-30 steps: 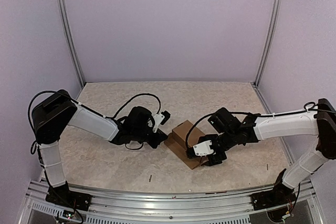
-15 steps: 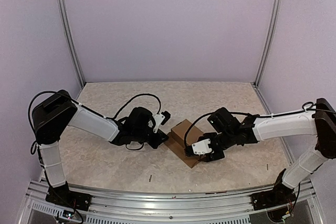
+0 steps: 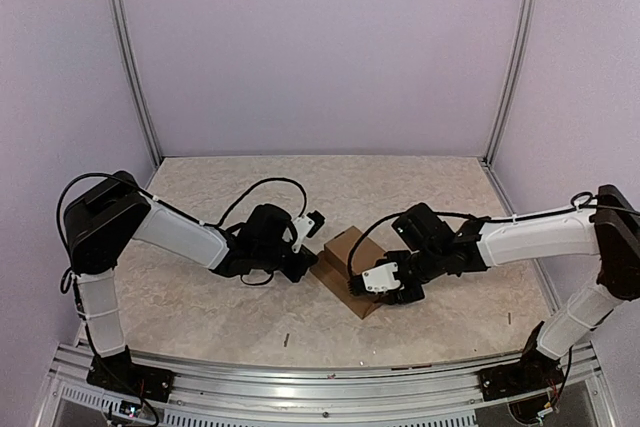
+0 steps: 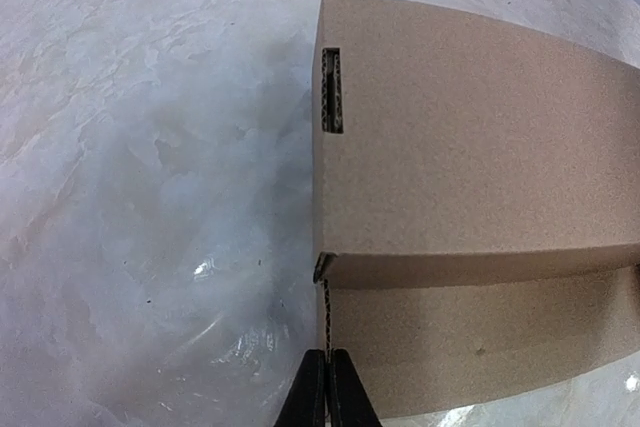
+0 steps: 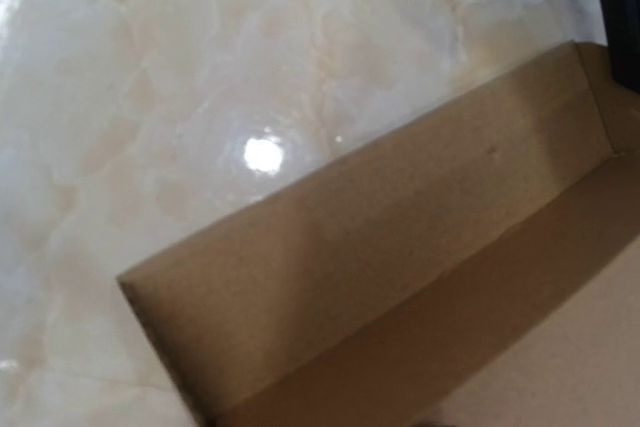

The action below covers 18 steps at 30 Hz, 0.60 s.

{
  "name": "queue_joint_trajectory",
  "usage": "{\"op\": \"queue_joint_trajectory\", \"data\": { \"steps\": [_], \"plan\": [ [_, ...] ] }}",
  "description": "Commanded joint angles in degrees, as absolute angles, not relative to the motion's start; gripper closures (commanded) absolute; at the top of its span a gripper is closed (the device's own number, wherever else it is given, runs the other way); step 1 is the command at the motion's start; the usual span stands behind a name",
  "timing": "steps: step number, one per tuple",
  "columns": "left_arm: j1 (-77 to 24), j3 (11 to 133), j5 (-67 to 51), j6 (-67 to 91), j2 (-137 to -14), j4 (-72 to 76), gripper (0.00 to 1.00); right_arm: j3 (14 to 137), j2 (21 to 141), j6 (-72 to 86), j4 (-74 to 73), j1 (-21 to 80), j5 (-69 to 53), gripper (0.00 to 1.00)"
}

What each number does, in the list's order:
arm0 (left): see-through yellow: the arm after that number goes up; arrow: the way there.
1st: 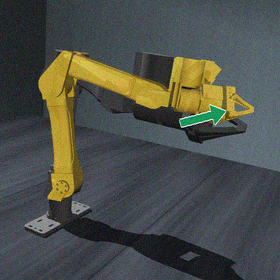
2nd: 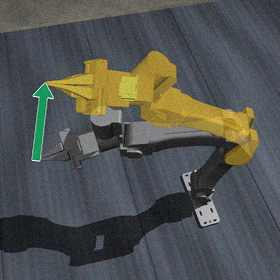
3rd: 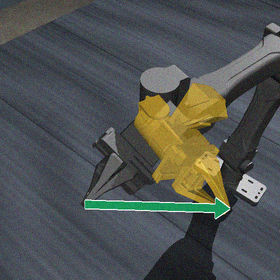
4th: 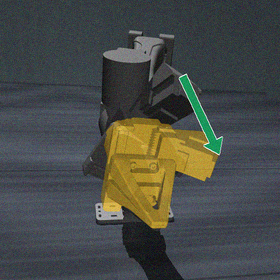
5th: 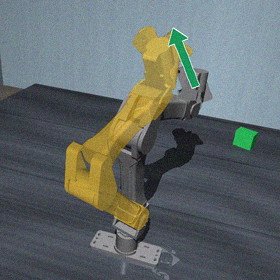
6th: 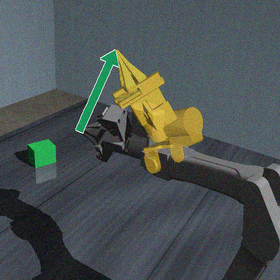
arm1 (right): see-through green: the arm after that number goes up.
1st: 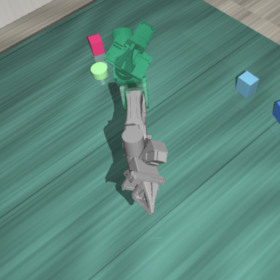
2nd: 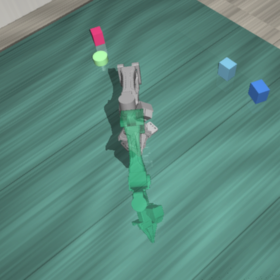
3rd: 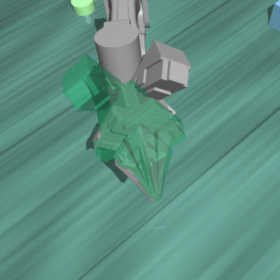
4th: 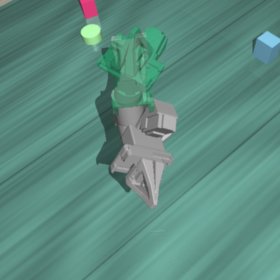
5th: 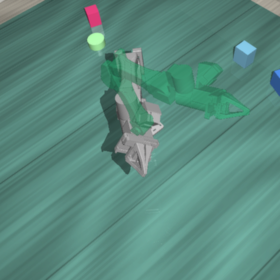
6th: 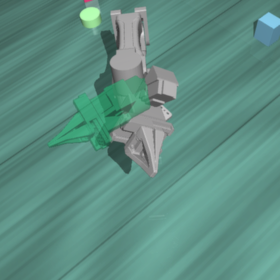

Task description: Fold the paper box

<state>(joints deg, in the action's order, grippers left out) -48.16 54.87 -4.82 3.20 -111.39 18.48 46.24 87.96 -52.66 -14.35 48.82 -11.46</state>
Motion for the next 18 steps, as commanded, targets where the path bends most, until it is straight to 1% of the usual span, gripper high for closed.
{"op": "queue_joint_trajectory", "data": {
  "steps": [1, 5, 10, 18],
  "plan": [
    [-48.5, 55.3, -5.7, 2.6, -111.9, 18.5, 0.97, 45.8, 91.6, -51.3, -19.2, 48.5, -10.2, 0.54],
    [-48.4, 55.1, -5.5, 2.3, -111.7, 18.5, 0.97, 46.2, 91.4, -50.3, -19.2, 48.4, -10.2, 0.52],
    [-48.3, 55.1, -5.4, 2.0, -111.6, 18.5, 0.97, 47.5, 92.8, -49.3, -19.9, 48.5, -10.3, 0.46],
    [-48.3, 55.0, -5.7, 1.5, -111.2, 18.2, 0.97, 48.6, 92.7, -47.4, -18.8, 48.4, -8.3, 0.49]
  ]
}}
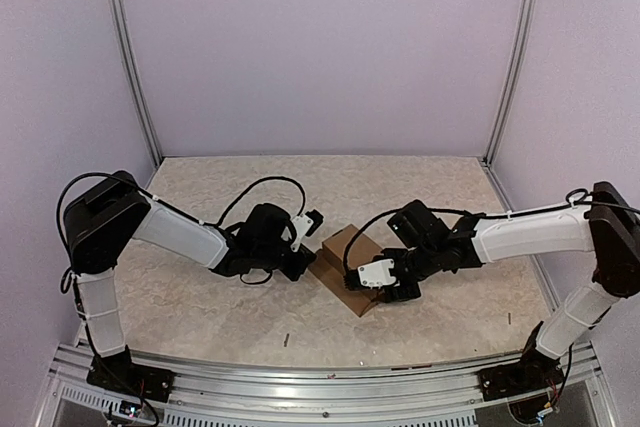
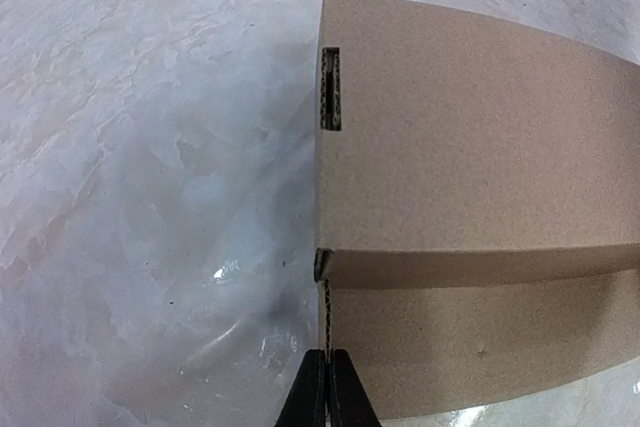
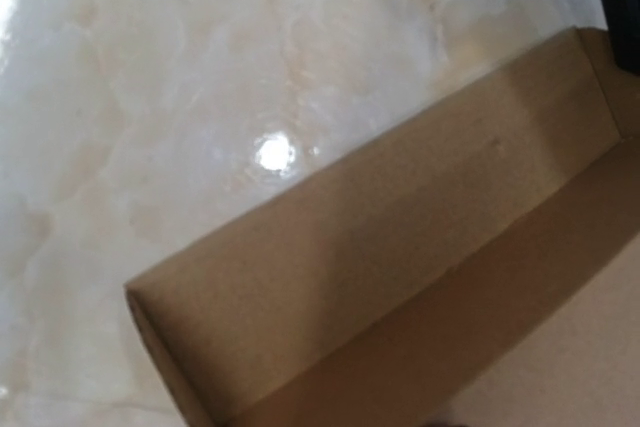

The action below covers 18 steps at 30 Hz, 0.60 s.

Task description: Fold the paper box

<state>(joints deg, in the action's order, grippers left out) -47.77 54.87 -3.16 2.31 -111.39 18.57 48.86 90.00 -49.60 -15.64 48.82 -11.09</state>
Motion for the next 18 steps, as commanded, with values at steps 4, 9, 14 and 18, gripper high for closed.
{"op": "queue_joint_trajectory", "data": {
  "steps": [4, 9, 14, 18],
  "plan": [
    [-48.2, 55.0, -5.4, 1.4, -110.9, 17.9, 0.97, 49.1, 93.3, -46.6, -18.5, 48.5, -6.9, 0.52],
    [-48.2, 55.0, -5.2, 1.3, -110.8, 17.8, 0.97, 50.7, 94.7, -45.4, -18.4, 48.9, -5.5, 0.54],
    [-48.2, 55.2, -4.6, 1.2, -110.4, 17.2, 0.97, 49.3, 93.6, -46.4, -18.0, 49.2, -5.3, 0.53],
    [-48.1, 55.4, -4.1, 0.6, -109.5, 16.2, 0.99, 48.4, 92.3, -47.0, -18.1, 49.2, -5.8, 0.52]
  ]
}}
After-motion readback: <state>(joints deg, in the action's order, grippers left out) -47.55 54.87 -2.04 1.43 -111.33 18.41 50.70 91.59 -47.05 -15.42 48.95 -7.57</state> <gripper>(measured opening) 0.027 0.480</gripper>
